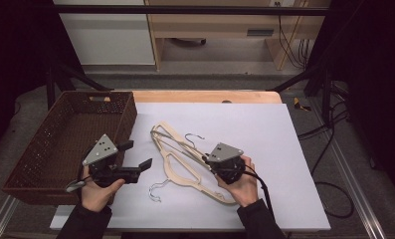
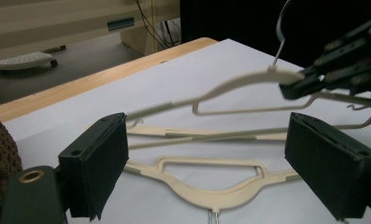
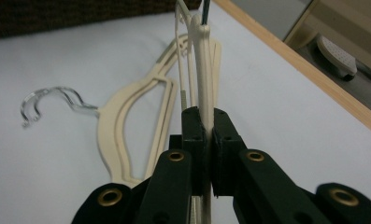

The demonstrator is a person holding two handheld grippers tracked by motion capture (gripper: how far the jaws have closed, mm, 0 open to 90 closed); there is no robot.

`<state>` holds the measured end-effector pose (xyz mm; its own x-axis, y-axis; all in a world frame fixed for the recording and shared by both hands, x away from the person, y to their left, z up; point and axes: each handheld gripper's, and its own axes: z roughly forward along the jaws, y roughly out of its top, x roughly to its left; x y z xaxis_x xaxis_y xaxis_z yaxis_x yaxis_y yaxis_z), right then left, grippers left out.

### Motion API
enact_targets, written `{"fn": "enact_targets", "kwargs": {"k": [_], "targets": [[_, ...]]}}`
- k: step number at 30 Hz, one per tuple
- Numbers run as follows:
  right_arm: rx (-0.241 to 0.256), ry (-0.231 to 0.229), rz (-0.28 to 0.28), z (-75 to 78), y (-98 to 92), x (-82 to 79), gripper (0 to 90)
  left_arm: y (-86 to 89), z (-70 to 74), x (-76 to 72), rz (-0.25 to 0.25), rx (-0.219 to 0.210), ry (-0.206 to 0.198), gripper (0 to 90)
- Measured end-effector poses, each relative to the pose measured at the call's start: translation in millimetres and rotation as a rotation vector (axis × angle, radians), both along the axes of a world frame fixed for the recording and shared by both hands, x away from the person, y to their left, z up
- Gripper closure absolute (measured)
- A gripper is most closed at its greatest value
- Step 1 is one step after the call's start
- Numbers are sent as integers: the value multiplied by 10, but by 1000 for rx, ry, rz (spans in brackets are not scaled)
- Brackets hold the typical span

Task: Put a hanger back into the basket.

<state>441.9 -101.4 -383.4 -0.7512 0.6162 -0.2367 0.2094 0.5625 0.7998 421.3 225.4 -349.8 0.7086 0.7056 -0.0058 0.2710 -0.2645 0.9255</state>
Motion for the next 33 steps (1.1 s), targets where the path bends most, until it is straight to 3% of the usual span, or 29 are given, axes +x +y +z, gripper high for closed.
{"fn": "enact_targets", "kwargs": {"k": [4,8,10,15,20,28,31,33], "targets": [[54,-30,16,127,-130,-41,868,-58,-8,-22,-22,27,-16,137],[135,34,147,229,-219,-93,868,-126,0,-67,-59,64,-37,148],[150,68,199,255,-212,-125,868,-176,-4,-88,-88,83,-37,165],[119,128,295,221,-62,-173,868,-295,-18,-136,-134,150,-41,214],[117,186,374,171,75,-198,868,-413,-78,-154,-203,214,-14,346],[105,206,418,157,140,-229,867,-517,-161,-159,-263,298,18,590],[93,208,430,150,146,-230,868,-526,-168,-143,-268,281,25,650],[90,208,432,156,144,-231,867,-544,-160,-137,-281,294,15,659]]}}
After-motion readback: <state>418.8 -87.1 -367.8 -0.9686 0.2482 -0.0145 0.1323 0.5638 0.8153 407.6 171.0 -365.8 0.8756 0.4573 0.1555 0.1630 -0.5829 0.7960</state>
